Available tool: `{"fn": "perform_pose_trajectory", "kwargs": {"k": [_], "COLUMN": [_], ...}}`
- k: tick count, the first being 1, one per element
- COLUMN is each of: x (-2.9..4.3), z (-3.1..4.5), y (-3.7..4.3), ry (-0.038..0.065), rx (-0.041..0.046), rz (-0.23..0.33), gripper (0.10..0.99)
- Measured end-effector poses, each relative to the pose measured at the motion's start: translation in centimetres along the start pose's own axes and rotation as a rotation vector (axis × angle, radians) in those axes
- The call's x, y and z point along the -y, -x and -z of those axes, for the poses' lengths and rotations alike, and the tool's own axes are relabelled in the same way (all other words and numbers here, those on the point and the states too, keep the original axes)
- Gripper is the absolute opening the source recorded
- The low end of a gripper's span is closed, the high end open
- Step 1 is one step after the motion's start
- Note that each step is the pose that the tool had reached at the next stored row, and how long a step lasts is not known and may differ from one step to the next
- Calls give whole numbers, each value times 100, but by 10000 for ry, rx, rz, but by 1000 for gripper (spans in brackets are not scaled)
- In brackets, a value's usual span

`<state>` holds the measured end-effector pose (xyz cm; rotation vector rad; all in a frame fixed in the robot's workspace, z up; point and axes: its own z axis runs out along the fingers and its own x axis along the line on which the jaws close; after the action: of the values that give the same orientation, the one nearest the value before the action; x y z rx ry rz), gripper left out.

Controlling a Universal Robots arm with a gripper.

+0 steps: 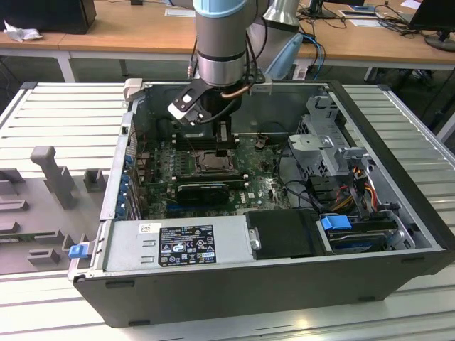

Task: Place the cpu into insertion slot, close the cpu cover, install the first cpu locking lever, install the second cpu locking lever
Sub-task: 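Close the cpu cover, then install the first cpu locking lever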

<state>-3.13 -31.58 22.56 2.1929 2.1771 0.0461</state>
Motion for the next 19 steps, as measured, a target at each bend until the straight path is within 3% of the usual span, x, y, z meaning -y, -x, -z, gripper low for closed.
{"fn": "perform_pose_trajectory", "kwargs": {"k": [4,7,15,18,19], "x": [140,192,221,213,204], "z": [-1,2,20,157,311], "y": [-14,-14,-13,-12,-9], "ry": [-4,-3,-4,-3,-4], "rx": [1,0,2,2,7], "rz": [3,1,2,2,2], "gripper": [106,106,106,106,106]}}
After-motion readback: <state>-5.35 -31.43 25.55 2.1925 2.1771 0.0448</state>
